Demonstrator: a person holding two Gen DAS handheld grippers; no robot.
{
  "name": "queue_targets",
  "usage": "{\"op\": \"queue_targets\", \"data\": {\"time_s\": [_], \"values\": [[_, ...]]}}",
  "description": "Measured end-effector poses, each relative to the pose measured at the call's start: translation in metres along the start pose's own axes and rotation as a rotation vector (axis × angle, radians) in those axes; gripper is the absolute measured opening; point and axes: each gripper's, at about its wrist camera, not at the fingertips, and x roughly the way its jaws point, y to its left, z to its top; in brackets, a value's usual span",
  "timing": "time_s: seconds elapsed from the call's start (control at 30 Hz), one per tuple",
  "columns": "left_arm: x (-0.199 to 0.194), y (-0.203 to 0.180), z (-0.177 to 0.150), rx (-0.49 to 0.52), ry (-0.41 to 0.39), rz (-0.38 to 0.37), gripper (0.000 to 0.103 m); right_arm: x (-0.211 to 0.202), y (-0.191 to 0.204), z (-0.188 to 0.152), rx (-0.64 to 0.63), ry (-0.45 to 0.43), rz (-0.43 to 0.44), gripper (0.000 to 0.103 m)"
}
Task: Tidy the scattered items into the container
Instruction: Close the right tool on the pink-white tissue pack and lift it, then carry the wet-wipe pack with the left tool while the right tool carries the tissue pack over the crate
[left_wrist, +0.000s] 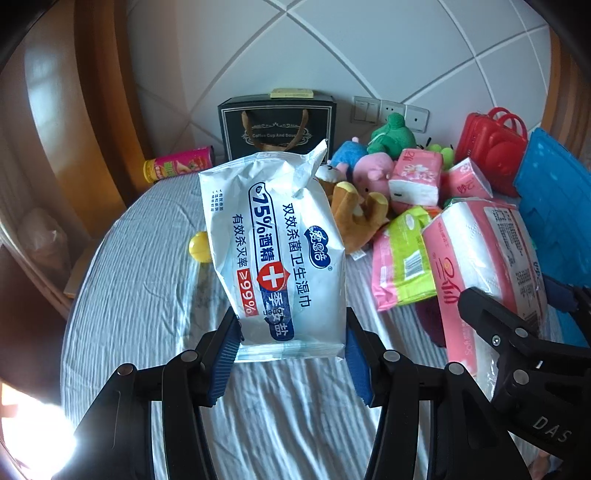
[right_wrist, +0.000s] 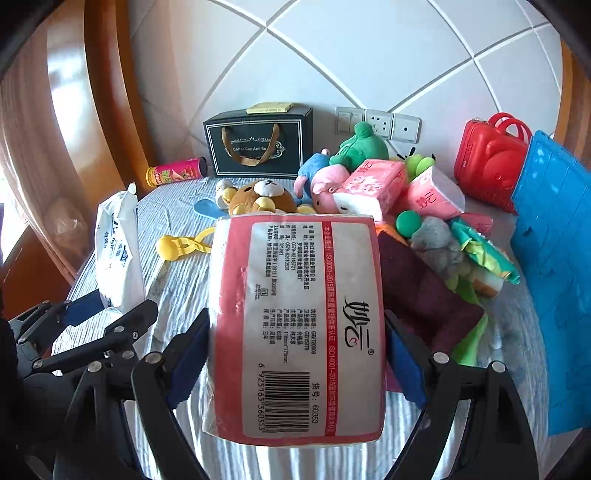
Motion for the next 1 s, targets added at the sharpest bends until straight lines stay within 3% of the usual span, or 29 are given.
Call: {"op": "queue_targets", "data": {"time_s": [0.27, 0.47, 0.7, 1.0], "values": [[-0.055, -0.09, -0.009, -0.039, -0.077, 0.018, 0.052, -0.072, -0.088, -0.015, -0.095, -0.081, -0.012, 0.087], [-0.086, -0.148, -0.008, 0.001, -0.114, 0.001, 0.052, -0.118, -0.144, -0.018, -0.046, -0.138, -0.045, 0.087], [-0.112, -0.198, 0.006, 0.073, -0.192, -0.1, 0.052, -0.163, -0.195, -0.016, 0.029, -0.203, -0.189, 0.087], [-0.147, -0.294, 0.023, 0.161, -0.271, -0.194, 0.052, -0.231, -0.292, -0.022, 0.15, -0.314, -0.295, 0.087]]}}
